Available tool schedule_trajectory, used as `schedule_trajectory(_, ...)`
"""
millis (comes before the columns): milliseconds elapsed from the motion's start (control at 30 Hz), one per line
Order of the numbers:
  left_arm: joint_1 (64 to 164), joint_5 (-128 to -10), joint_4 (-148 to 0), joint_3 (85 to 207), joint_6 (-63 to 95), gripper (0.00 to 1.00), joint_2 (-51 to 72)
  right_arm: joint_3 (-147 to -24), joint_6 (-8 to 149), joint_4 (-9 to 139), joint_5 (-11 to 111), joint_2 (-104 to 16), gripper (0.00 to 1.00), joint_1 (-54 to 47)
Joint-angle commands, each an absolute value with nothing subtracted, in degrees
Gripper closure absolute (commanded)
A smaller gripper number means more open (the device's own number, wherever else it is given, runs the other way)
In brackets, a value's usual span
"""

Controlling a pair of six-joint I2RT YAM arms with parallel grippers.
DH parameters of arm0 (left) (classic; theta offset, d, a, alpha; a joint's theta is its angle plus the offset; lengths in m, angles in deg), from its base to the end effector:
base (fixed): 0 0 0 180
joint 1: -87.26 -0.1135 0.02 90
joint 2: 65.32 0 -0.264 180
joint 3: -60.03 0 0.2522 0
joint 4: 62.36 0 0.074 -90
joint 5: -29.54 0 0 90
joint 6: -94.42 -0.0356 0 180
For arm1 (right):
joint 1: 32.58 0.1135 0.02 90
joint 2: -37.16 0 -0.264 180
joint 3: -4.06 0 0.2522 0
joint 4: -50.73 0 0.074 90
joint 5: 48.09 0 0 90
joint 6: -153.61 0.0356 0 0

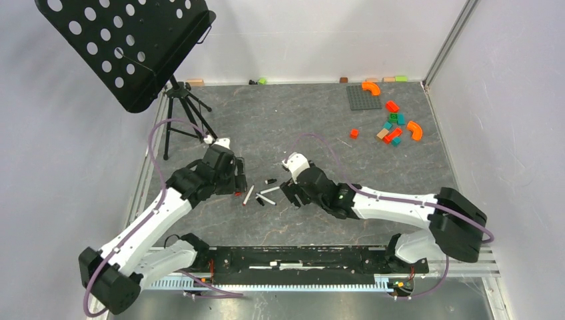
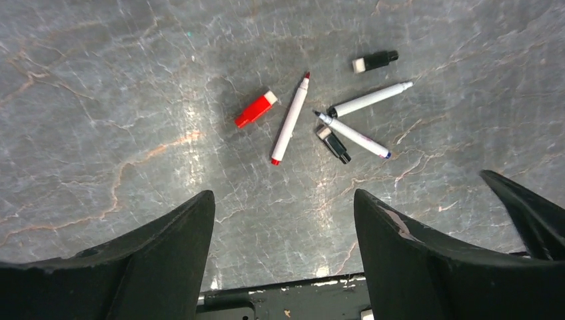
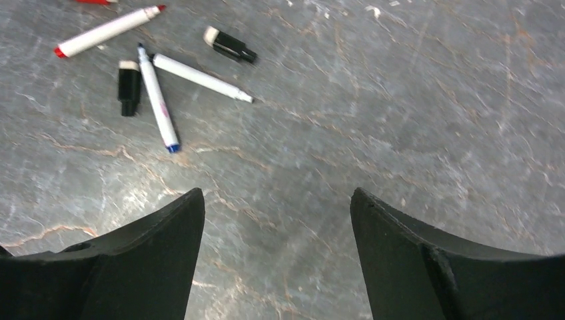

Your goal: Insert the pens into the pen caps

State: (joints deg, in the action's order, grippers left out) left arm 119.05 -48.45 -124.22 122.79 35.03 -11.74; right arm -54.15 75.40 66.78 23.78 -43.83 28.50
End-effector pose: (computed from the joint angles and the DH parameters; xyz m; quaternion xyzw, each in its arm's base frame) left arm 0.1554 -0.0876 0.2796 -0.0238 0.9425 -0.0801 0.3235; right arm 0.1524 0.2530 0.2090 -0.3096 0.8379 0.1389 0.4275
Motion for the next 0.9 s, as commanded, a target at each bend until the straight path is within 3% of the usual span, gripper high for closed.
schedule_trajectory(0,120.65,-47.51,-122.69,122.19,40.62,0.2,-7.27,-49.23,78.74,66.94,18.52,-36.69,0.16,28.55)
schedule_trajectory(400,120.66,-44.84,-109.23,117.18,39.53,0.28,7.32,-38.16,82.71,68.15,20.17,-19.92,0.12,28.59)
schedule_trajectory(867,120.66,-48.79,-103.49,113.57,38.61,0.47,11.22,-38.08,82.81,68.49,21.1,-22.05,0.12,28.59)
